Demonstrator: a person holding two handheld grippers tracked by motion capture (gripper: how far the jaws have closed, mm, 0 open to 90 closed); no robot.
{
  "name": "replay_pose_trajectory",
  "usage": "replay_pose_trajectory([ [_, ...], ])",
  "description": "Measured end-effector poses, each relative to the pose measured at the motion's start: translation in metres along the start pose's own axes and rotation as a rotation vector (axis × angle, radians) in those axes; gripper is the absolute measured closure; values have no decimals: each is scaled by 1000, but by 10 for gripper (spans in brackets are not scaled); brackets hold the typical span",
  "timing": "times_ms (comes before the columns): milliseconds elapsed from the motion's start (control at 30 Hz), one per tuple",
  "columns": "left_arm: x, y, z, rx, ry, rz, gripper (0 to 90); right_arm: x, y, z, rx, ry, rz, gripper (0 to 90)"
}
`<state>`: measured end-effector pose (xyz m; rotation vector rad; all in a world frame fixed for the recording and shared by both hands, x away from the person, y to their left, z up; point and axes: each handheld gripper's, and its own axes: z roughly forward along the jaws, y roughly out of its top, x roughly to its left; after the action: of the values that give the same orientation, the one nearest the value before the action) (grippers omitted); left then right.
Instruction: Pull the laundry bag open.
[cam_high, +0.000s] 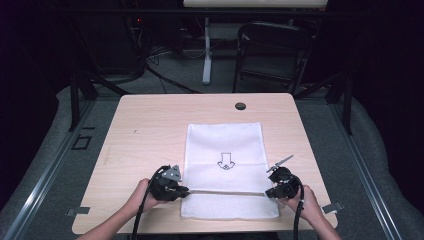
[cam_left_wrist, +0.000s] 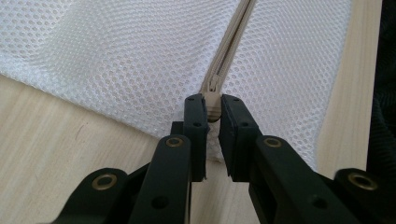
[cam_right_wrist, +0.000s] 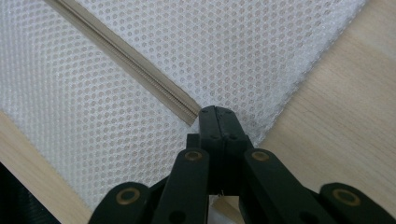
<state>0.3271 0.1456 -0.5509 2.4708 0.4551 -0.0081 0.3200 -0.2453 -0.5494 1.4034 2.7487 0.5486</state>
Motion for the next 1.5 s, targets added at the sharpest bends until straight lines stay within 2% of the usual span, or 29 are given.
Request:
replay_pose_trajectory([
  [467,5,-19,-11,14,26,-47,816,0,0,0,-2,4,3,900],
  [633,7,-22,-14,37,53,-51,816,0,0,0,1,-2,-3,900],
  [667,10,-27,-16,9,35,-82,816,0,-1,0,-3,-2,-3,900],
  [800,7,-24,-15,26,53,-64,816,1,-1,0,-13,-12,3,900],
  [933,9,-25,-14,29,31,-75,814,2,-1,0,-15,-12,-8,900],
  [967,9,-25,-14,32,31,-80,813,3,-4,4,-74,3,7,900],
  [1000,9,-25,-13,33,31,-83,813,3,-4,4,-74,3,7,900],
  [1033,10,-25,-13,27,22,-93,812,1,-3,2,-55,3,-15,900],
  [1067,10,-24,-13,18,12,-106,797,4,-3,1,-45,-16,-78,861],
  [1100,10,-24,-13,18,12,-106,747,4,-3,1,-45,-16,-78,861],
  [1133,11,-23,-14,8,-13,-118,747,4,-3,0,-70,9,-85,754],
  [1167,9,-20,-16,3,-19,-138,603,5,-1,-8,-89,39,-99,690],
  [1200,9,-20,-16,3,-19,-138,554,8,0,-12,-129,14,-91,673],
  [1233,8,-18,-18,-4,-18,-144,554,8,0,-12,-129,14,-91,673],
  [1267,8,-16,-20,-11,-17,-155,496,8,1,-19,-141,13,-118,621],
  [1300,7,-15,-22,-13,-4,-158,445,10,1,-23,-163,4,-110,559],
  [1333,6,-13,-25,-17,19,-162,407,10,1,-27,-172,-26,-113,511],
  [1367,6,-13,-27,-25,36,-179,281,10,-1,-30,-183,-40,-116,429],
  [1400,5,-12,-30,-27,58,-195,281,9,-2,-33,-179,-40,-117,370],
  [1433,5,-12,-34,-32,92,-198,247,8,-4,-35,-182,-55,-108,321],
  [1467,5,-12,-38,-42,108,-213,204,7,-6,-38,-186,-76,-108,265],
  [1500,6,-13,-42,-46,120,-243,150,5,-9,-40,-198,-77,-105,182],
])
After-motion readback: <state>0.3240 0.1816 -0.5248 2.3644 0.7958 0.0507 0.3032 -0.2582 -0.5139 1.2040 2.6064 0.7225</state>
